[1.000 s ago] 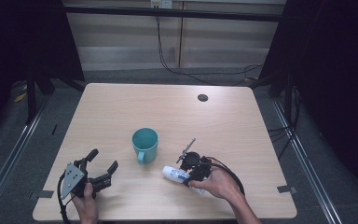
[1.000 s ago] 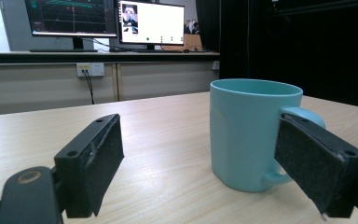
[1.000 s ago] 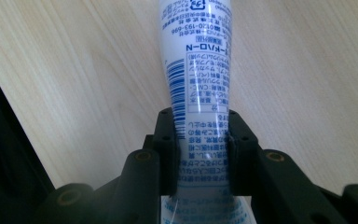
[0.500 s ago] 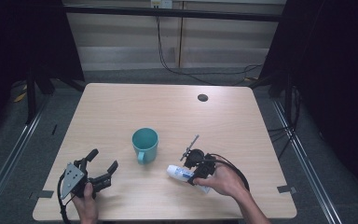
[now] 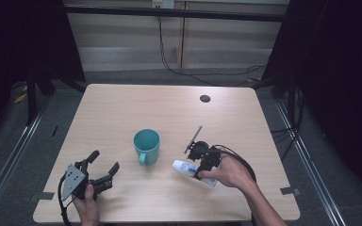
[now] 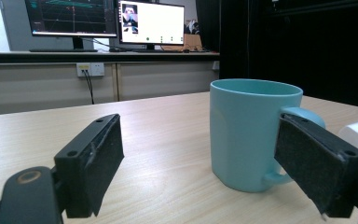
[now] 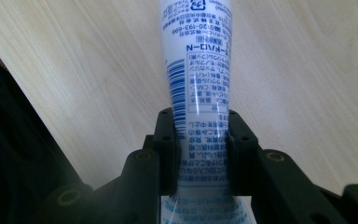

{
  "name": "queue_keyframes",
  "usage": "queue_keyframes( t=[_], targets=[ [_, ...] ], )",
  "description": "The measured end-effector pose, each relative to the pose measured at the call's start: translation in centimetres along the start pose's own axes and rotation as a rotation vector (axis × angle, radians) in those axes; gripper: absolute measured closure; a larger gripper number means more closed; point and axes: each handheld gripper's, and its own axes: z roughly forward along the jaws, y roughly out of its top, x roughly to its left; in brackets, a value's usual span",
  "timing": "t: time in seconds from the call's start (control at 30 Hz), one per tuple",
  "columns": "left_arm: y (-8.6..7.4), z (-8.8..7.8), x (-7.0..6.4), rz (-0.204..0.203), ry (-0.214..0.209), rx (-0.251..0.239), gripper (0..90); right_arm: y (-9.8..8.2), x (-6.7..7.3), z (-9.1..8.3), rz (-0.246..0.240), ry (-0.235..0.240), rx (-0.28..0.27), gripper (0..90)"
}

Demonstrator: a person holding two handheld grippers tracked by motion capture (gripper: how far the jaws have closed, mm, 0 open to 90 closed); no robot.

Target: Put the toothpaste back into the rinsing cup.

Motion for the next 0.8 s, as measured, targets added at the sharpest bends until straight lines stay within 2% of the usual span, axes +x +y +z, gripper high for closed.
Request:
queue_keyframes(
  t=[0.3, 0.5, 0.8],
  targets=[
    [0.0, 0.0, 0.0, 0.000, 0.000, 0.001, 15.5, 1.2, -0.1, -1.9, -0.016, -0.012, 0.034, 70.3],
    [0.0, 0.0, 0.0, 0.001, 0.000, 0.000, 15.5, 1.7, -0.4, -3.2, -0.020, -0.012, 0.022, 70.2],
    [0.0, 0.0, 0.0, 0.012, 0.005, 0.002, 15.5, 2.5, -0.9, -4.3, -0.024, -0.006, 0.009, 70.2]
  ],
)
